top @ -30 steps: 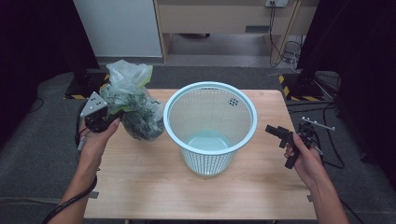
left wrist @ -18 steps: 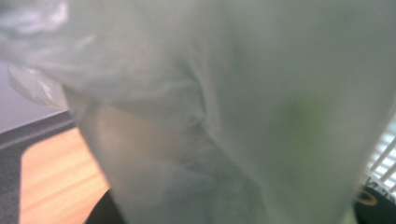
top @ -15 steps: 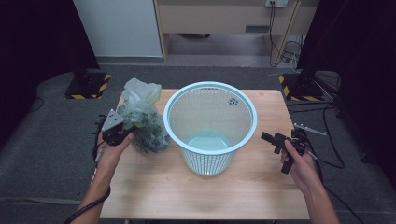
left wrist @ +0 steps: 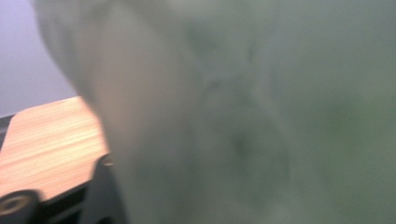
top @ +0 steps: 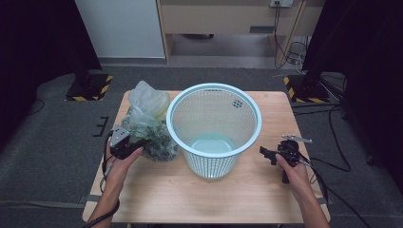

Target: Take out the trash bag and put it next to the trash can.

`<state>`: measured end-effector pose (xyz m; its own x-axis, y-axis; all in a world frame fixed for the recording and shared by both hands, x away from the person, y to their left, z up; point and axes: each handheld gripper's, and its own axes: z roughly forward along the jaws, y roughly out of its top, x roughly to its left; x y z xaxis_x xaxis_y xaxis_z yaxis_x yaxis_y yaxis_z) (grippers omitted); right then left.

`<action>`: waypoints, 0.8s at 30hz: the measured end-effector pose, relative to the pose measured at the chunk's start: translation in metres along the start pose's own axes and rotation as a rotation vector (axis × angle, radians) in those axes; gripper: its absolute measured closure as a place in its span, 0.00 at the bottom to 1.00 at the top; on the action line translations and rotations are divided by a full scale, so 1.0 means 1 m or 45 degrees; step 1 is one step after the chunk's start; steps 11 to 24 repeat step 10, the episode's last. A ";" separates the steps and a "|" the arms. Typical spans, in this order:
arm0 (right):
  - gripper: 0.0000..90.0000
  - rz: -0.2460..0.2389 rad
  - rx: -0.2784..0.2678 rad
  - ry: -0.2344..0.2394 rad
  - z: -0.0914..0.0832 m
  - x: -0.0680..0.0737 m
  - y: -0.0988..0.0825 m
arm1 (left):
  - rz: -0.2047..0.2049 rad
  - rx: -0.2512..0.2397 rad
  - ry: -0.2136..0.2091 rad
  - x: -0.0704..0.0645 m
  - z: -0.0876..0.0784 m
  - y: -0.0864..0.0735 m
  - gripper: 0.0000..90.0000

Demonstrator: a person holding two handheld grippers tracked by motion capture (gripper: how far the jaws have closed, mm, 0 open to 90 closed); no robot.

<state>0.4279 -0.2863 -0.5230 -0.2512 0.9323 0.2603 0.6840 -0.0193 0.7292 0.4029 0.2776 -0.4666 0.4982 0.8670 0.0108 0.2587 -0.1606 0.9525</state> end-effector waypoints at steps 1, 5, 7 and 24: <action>0.10 -0.017 0.005 -0.015 0.002 0.000 -0.002 | -0.004 -0.006 0.002 0.000 0.000 0.000 0.37; 0.08 -0.115 0.026 -0.073 0.009 0.003 -0.011 | -0.014 -0.015 0.009 -0.001 0.000 -0.003 0.31; 0.07 -0.165 0.024 -0.095 0.010 0.005 -0.013 | -0.014 -0.019 0.009 -0.002 -0.001 -0.004 0.30; 0.05 -0.183 0.037 -0.083 0.011 0.006 -0.013 | -0.016 -0.027 0.019 -0.003 -0.001 -0.005 0.29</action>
